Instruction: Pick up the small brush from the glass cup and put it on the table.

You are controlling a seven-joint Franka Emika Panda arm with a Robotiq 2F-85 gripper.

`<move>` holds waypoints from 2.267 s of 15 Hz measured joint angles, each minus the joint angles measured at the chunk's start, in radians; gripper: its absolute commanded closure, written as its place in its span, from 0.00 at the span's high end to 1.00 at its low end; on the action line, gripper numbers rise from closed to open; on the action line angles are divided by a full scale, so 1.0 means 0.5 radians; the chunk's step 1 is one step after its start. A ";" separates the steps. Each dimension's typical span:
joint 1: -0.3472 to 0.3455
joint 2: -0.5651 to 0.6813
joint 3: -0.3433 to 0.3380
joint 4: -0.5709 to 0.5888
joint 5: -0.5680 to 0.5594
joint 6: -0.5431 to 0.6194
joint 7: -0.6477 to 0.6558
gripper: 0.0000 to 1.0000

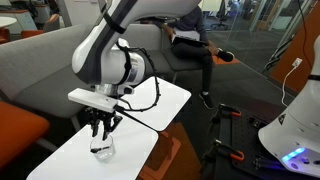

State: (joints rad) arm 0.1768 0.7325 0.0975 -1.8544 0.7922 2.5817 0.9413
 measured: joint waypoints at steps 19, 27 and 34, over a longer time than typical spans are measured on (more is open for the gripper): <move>0.002 0.031 -0.004 0.050 -0.042 -0.043 0.019 0.58; 0.005 0.089 0.002 0.039 -0.034 -0.039 0.019 0.60; 0.010 0.140 0.045 0.038 0.018 0.071 0.019 0.41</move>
State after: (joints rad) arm 0.1818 0.8025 0.1201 -1.8352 0.8010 2.6172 0.9506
